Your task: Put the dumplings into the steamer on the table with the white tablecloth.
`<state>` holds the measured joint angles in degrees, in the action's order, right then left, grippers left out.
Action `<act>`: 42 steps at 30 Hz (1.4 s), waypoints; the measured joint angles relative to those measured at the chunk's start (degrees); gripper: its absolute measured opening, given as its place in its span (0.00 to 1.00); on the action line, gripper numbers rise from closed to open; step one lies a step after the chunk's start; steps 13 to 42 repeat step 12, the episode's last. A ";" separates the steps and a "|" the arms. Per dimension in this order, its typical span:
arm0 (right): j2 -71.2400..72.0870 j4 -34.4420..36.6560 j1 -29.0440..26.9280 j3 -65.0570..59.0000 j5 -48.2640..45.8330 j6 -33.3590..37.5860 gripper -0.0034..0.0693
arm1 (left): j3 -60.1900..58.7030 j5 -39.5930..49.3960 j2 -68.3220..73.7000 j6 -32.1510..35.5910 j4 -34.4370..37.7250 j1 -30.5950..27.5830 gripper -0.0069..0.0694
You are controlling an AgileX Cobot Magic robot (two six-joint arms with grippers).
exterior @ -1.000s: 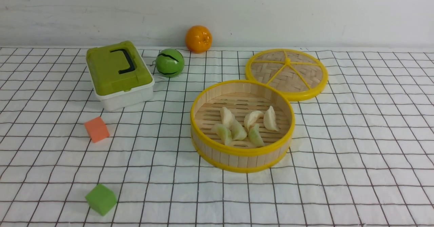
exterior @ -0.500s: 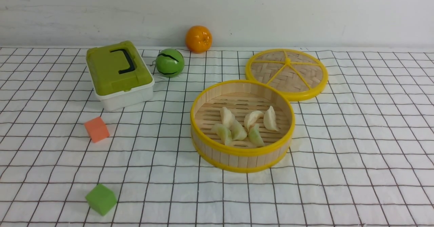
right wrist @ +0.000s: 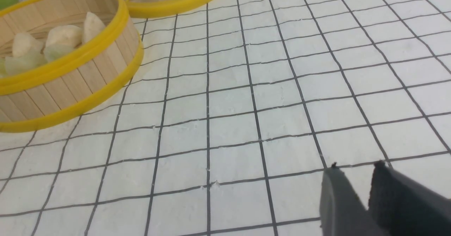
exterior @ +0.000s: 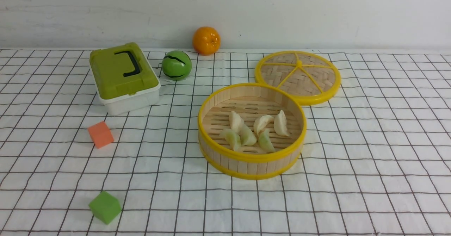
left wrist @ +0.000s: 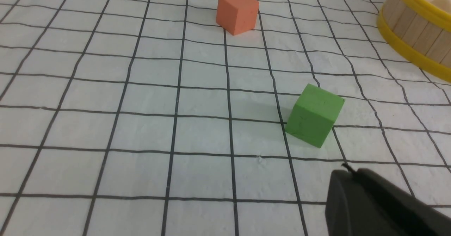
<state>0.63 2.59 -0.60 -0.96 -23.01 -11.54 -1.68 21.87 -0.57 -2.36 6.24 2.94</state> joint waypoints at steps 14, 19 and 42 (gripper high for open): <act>0.00 0.00 0.00 0.00 0.00 0.00 0.25 | 0.00 0.00 0.00 0.00 0.00 0.00 0.10; 0.00 0.00 0.00 0.00 0.00 0.00 0.25 | 0.00 0.00 0.00 0.00 0.00 0.00 0.10; 0.00 0.00 0.00 0.00 0.00 0.00 0.25 | 0.00 0.00 0.00 0.00 0.00 0.00 0.10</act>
